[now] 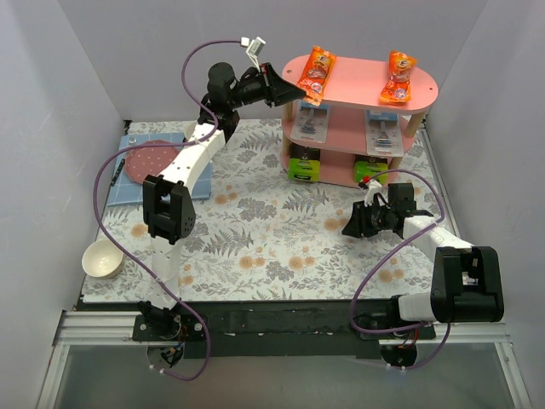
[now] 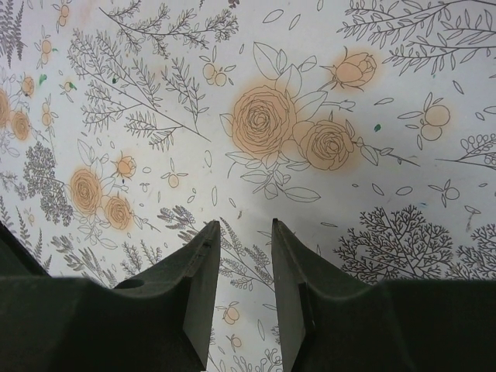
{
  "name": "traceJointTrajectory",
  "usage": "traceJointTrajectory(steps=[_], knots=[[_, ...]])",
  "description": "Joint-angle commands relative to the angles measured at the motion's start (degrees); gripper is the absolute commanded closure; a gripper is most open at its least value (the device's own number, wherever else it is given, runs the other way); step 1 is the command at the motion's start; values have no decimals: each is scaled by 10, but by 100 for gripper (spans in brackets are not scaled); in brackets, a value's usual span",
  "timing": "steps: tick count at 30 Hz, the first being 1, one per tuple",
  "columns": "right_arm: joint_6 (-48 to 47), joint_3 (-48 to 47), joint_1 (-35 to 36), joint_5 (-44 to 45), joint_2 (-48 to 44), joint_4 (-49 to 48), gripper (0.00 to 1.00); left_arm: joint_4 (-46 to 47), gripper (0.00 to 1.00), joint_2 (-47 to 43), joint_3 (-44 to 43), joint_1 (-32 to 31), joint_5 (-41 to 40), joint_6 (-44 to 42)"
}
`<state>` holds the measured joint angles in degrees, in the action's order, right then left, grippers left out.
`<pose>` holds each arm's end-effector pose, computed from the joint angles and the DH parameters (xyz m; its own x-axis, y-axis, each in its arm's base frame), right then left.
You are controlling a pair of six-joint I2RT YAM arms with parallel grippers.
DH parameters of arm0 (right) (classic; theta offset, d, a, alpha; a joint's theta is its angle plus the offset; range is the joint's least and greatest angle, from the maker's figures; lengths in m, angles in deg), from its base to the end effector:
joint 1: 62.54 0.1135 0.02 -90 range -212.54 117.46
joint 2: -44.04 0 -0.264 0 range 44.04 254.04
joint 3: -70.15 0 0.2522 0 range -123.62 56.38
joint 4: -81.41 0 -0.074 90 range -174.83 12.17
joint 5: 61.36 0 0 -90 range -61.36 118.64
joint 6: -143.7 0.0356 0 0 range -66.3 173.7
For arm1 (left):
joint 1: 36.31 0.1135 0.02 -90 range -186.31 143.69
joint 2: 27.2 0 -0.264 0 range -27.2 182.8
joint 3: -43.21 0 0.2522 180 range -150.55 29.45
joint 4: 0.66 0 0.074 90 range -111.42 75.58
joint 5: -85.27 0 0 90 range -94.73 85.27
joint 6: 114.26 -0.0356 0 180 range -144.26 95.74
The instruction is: Place and organize the shaving razors onto the shelf
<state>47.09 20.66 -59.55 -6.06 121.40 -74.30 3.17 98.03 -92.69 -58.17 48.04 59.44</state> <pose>0.2471 0.0332 0.1717 -0.7383 -0.1333 -0.6611 -0.4798 0.7927 0.3760 0.4652 -0.2172 0.3998 -0.9095 -0.2831 -0.3044 0.3342 -0.0625 -0.9404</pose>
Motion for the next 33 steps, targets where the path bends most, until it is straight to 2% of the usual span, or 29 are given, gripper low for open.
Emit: traceJointTrajectory(steps=[1, 3, 8, 9, 10, 14, 21, 29, 30, 31, 33], knots=[[0, 5, -4, -6, 2, -14, 60, -4, 86, -16, -24, -5, -66, 12], [-1, 5, -4, -6, 4, -14, 60, -10, 85, -12, -30, -6, -78, 12], [-1, 5, -4, -6, 4, -15, 59, -18, 74, -15, -27, -7, -94, 12], [-1, 5, -4, -5, 3, -15, 59, -18, 71, -17, -26, -7, -94, 12], [-1, 5, -4, -5, 3, -14, 59, -19, 62, -19, -20, -6, -94, 10], [0, 4, -6, -6, 3, -14, 59, -24, 47, -36, 1, -6, -81, -2], [-2, 2, -5, -9, 2, -11, 59, -8, 39, -104, 120, -6, -49, 3], [-8, -12, -5, -10, -12, 8, 56, -16, 28, -153, 168, -4, -41, -29], [-11, -16, -5, -12, -14, 18, 54, -17, 25, -160, 175, -3, -36, -39], [-15, -28, -5, -12, -17, 26, 48, -18, 17, -168, 195, -3, -31, -43], [-15, -41, -5, -6, -22, 49, 24, -21, 4, -197, 221, 3, -27, -55]])
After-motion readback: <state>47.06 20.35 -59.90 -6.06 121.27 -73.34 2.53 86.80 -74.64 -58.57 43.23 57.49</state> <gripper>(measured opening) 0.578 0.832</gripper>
